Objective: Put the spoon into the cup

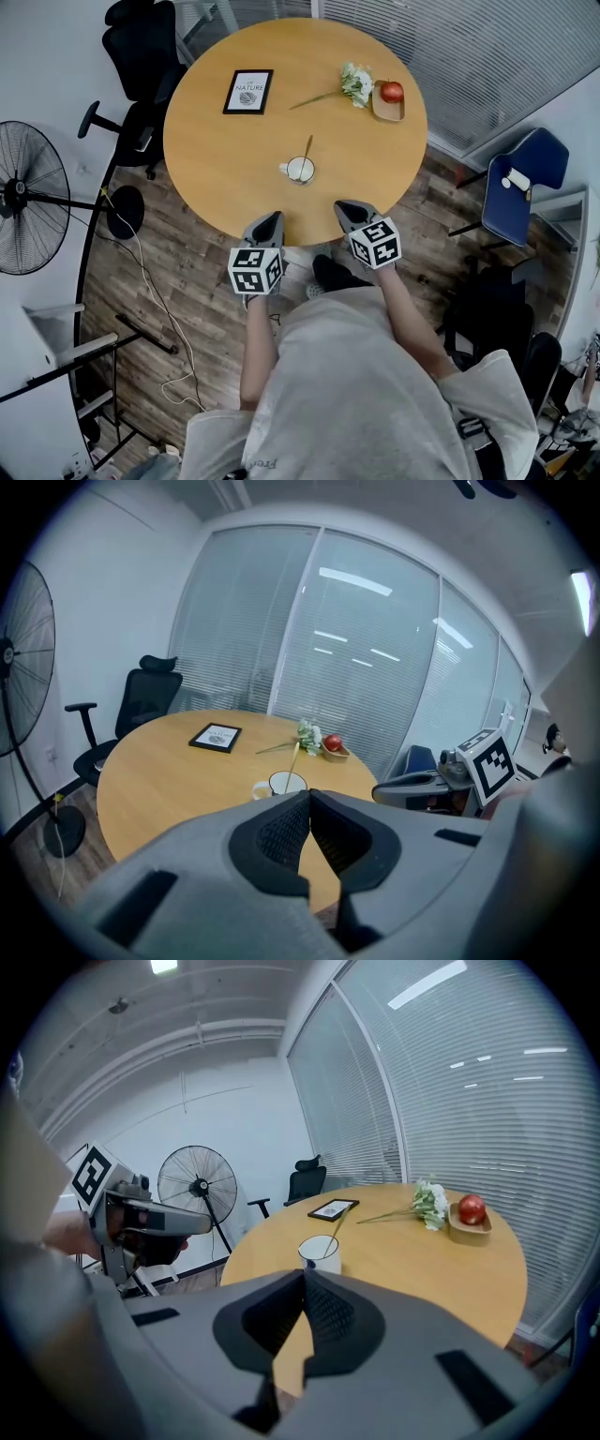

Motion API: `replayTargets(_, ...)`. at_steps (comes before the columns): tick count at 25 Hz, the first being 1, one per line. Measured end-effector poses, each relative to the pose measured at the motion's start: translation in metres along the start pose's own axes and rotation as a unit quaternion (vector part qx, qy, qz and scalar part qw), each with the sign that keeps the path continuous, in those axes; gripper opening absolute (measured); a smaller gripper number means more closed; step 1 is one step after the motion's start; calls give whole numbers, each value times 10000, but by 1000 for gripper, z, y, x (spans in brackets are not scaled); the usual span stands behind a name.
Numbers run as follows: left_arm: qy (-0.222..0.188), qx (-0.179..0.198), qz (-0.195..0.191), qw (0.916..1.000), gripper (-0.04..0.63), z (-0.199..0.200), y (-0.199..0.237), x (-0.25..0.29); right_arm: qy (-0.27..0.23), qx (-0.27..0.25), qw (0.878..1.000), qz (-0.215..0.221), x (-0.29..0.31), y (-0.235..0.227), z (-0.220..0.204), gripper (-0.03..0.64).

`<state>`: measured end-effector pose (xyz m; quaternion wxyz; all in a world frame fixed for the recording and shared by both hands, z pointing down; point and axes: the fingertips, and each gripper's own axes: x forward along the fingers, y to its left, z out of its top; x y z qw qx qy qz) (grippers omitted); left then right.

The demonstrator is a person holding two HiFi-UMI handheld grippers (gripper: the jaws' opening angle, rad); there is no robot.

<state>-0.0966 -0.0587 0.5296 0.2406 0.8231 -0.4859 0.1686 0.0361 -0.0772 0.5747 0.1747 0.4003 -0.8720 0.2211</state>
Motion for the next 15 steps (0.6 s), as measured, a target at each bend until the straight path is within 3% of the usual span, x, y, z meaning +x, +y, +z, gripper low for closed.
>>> replayTargets(15, 14, 33, -23, 10000, 8, 0, 0, 4, 25, -37, 10000, 79, 3, 3, -1, -3)
